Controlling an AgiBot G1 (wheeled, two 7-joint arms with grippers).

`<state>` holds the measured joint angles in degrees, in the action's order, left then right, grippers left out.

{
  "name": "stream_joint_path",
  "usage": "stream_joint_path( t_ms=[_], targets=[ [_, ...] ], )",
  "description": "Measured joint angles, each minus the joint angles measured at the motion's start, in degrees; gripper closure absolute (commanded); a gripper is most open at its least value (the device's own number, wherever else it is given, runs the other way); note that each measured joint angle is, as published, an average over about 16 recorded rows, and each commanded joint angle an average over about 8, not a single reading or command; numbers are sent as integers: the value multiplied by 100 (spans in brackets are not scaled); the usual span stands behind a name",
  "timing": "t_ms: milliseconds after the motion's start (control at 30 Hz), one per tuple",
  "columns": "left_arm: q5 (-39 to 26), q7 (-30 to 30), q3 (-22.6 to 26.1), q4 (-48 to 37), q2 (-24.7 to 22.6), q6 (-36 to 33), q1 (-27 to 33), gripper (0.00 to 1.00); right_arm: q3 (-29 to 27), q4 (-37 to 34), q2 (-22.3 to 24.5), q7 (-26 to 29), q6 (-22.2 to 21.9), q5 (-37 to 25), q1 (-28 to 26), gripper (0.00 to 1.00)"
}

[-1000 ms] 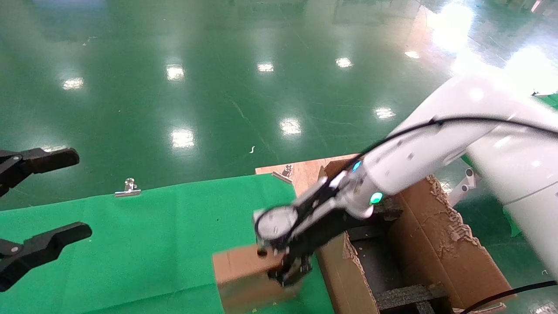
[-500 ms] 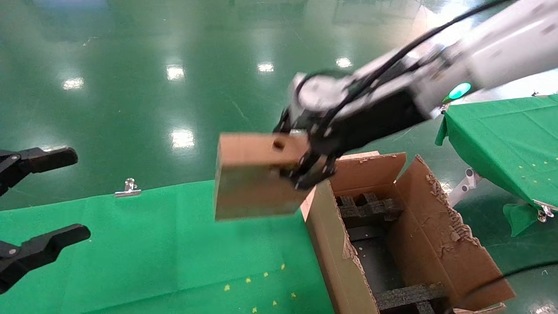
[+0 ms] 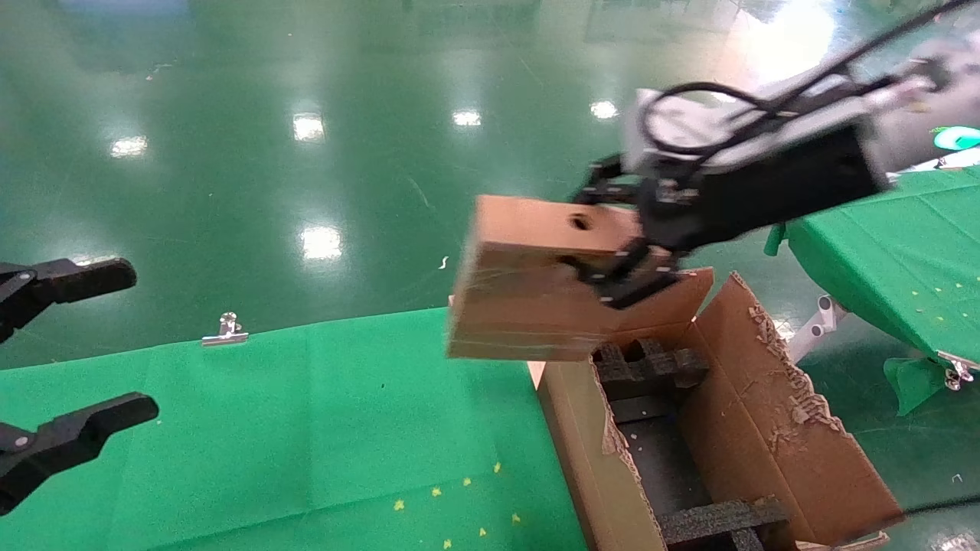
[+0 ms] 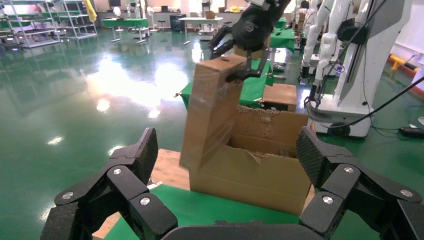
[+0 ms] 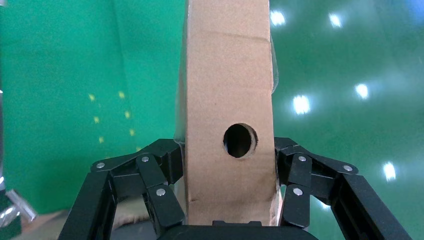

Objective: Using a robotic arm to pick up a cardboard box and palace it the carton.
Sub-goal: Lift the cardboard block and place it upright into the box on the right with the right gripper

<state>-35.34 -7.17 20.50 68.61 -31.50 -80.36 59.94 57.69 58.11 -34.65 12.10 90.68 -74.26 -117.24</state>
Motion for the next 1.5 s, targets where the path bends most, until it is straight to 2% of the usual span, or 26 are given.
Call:
stream_joint_path(
  t_ms=[500,767,967,1233,1367,1500],
  targets=[
    [0,0,0,0,0,0,0,0,615,614,1993,380,-19,-223,-320,100],
    [1,0,0,0,0,1,0,0,864,820,2744,543,-112,-219,-228,100],
    [1,0,0,-1,1,2,-1,0,958,896,2968,603,-181,-163,-146,100],
    [1,0,0,-1,1,2,-1,0,991,899,2963,657,-254,-141,-101,100],
    [1,0,0,-1,1,2,-1,0,1058,917,2920,857,-473,-167,2,100],
    [1,0,0,-1,1,2,-1,0,1186,1056,2913,1261,-879,-240,186,100]
  ],
)
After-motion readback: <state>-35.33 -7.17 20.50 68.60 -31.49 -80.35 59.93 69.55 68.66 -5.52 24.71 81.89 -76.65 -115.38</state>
